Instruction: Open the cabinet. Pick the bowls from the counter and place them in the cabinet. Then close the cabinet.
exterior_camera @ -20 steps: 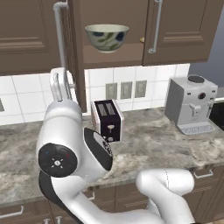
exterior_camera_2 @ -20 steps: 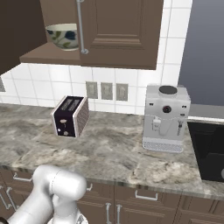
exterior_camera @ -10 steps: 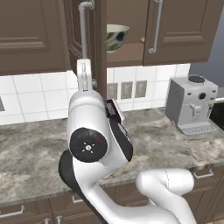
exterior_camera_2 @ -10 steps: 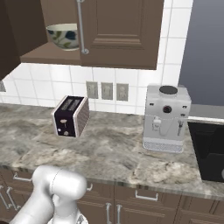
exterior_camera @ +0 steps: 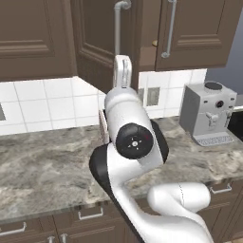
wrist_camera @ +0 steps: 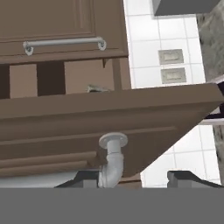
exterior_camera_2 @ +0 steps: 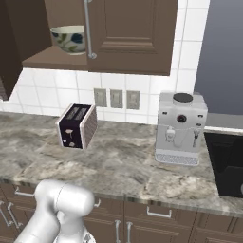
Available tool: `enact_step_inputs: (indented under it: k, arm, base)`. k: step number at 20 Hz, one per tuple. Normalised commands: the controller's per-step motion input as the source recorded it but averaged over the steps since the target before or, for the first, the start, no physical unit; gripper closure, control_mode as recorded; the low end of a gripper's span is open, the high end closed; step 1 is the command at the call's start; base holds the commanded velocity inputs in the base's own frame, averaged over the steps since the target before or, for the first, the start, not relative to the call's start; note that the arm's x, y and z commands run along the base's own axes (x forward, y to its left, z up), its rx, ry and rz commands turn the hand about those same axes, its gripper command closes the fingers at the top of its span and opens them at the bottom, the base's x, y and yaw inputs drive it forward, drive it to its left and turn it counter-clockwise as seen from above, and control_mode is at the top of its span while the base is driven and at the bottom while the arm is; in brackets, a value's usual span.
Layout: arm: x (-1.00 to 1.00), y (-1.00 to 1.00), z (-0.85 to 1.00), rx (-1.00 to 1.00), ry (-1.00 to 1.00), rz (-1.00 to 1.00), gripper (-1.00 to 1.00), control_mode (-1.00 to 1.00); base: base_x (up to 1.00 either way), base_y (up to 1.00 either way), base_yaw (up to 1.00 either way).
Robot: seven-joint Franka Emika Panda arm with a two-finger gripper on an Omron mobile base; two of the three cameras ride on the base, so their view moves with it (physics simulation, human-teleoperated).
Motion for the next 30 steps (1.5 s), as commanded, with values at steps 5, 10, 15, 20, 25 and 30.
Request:
enact_step_inputs:
  k: [5, 10, 15, 20, 25, 30]
  arm:
    - [0.9, -0.54, -0.06, 0.05, -0.05, 0.0, -1.0, -1.0]
    - [0.94, -0.44, -0.01, 0.03, -0.05, 0.0, -1.0, -1.0]
    - [0.99, -0.36, 0.0, 0.03, -0.03, 0.0, -1.0, -1.0]
    - [1.0, -0.15, 0.0, 0.01, 0.0, 0.0, -1.0, -1.0]
    - [1.0, -0.03, 0.0, 0.0, 0.0, -0.02, -1.0, -1.0]
    - [1.0, 0.0, 0.0, 0.0, 0.0, -0.02, -1.0, -1.0]
  base:
    - [0.0, 0.0, 0.0]
    - [0.0, 0.0, 0.0]
    - [0.0, 0.0, 0.0]
    - [0.0, 0.0, 0.0]
    - [0.0, 0.0, 0.0]
    - [0.0, 0.0, 0.0]
